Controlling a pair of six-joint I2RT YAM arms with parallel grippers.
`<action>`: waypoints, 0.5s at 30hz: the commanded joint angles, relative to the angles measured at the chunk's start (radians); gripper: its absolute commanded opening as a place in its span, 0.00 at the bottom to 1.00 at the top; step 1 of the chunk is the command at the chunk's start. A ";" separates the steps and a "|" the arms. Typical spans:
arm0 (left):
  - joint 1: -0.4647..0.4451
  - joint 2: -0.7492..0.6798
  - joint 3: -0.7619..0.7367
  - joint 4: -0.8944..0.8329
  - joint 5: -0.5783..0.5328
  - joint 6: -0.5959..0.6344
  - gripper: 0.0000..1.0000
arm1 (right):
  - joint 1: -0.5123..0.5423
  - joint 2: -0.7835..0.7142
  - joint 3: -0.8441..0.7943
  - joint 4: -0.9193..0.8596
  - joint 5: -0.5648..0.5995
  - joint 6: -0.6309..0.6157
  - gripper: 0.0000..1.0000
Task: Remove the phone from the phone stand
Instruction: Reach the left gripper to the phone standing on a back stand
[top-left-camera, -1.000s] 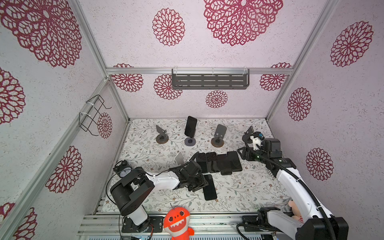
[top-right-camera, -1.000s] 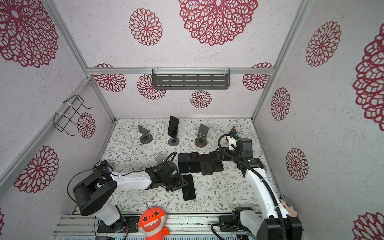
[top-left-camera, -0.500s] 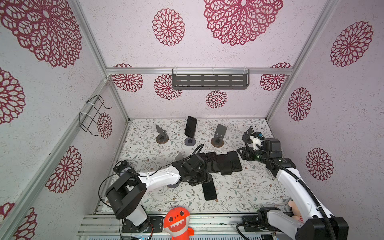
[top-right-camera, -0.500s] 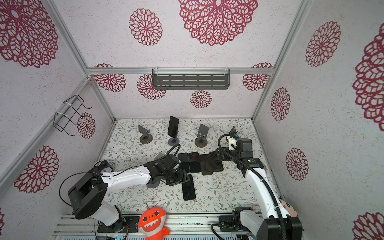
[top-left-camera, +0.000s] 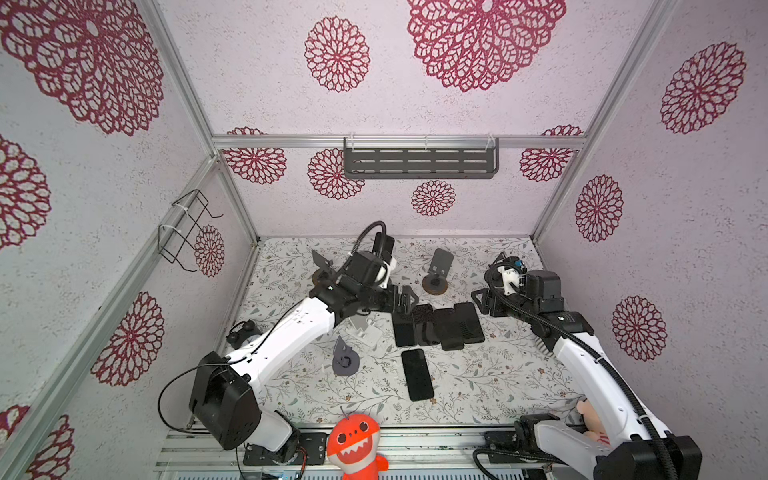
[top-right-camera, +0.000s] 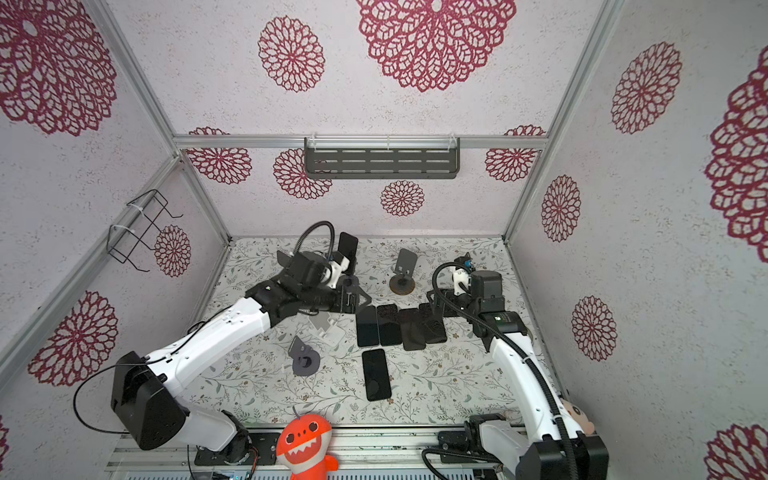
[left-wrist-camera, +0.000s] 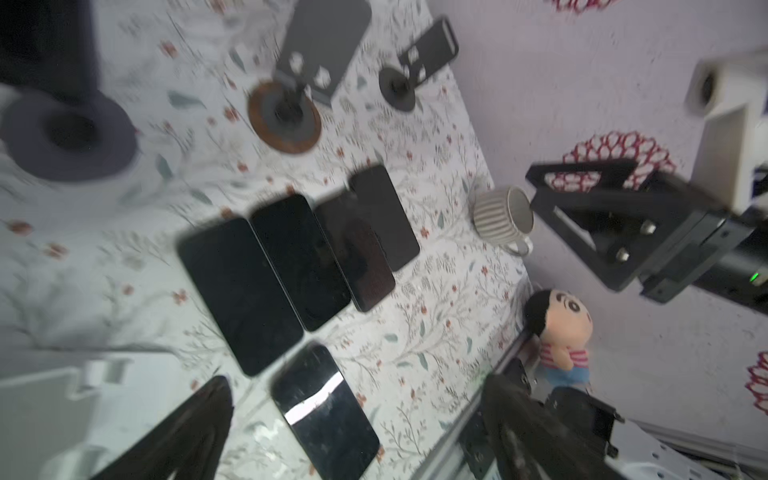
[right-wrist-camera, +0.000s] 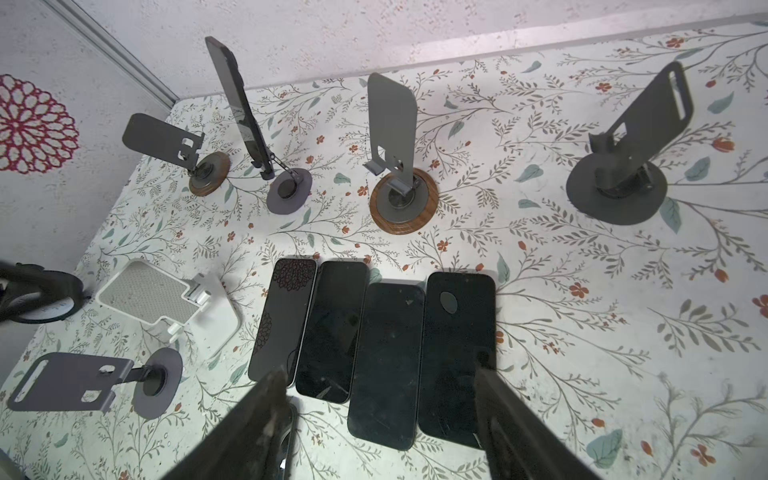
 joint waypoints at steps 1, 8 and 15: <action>0.076 0.006 0.076 -0.038 -0.031 0.239 0.97 | 0.014 -0.006 0.020 0.008 0.010 0.013 0.75; 0.173 0.216 0.275 0.030 -0.079 0.473 0.97 | 0.026 -0.053 -0.003 0.013 0.002 0.056 0.75; 0.233 0.491 0.501 0.013 -0.044 0.579 0.97 | 0.033 -0.126 -0.005 -0.046 0.017 0.066 0.75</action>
